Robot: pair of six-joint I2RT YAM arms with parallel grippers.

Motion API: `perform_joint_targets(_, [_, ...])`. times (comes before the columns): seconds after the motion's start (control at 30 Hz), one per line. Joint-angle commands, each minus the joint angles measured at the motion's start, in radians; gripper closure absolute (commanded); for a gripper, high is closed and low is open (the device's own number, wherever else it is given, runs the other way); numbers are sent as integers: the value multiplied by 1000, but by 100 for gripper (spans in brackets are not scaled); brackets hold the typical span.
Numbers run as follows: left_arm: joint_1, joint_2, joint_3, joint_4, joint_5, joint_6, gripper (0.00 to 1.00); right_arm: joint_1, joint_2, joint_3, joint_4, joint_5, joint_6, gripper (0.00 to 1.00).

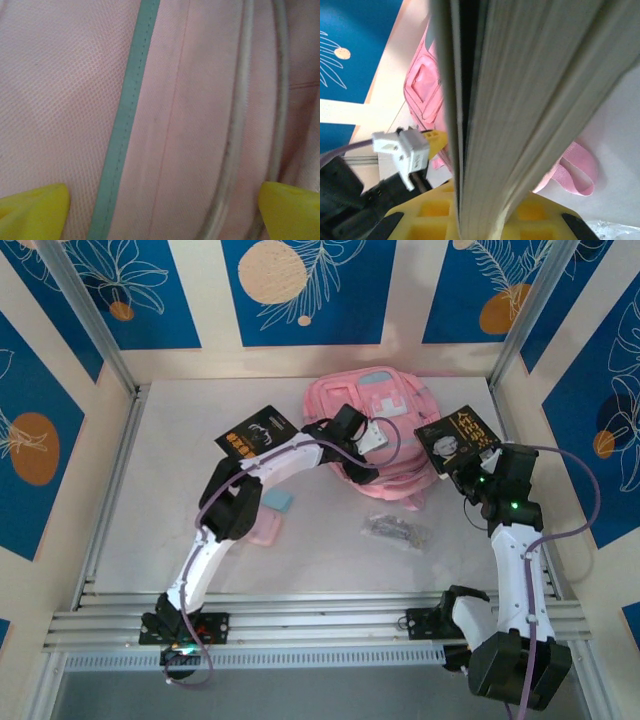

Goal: Pack the student bag
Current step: Open the student bag at the top-center of the table.

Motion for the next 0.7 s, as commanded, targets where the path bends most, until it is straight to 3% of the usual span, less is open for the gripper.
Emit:
perform_joint_targets(0.0, [-4, 110, 130, -178, -44, 53, 3, -9, -23, 11, 72, -55, -13, 100])
perform_joint_targets(0.13, [-5, 240, 302, -349, -45, 51, 4, -15, -25, 20, 60, -57, -21, 100])
perform_joint_targets(0.2, [-1, 270, 324, -378, -32, 45, 15, -17, -27, 21, 55, -57, -19, 100])
perform_joint_targets(0.33, [5, 278, 319, -380, 4, -1, 83, -20, -39, 26, 47, -59, -21, 100])
perform_joint_targets(0.37, [5, 268, 316, -375, 23, -16, 97, -22, -41, 29, 40, -53, -23, 100])
perform_joint_targets(0.57, [16, 127, 258, -274, 141, -185, 100, -46, -101, 76, -14, 55, -61, 100])
perform_joint_targets(0.67, [55, 59, 259, -223, 270, -337, 100, -61, -134, 106, -66, 147, -98, 100])
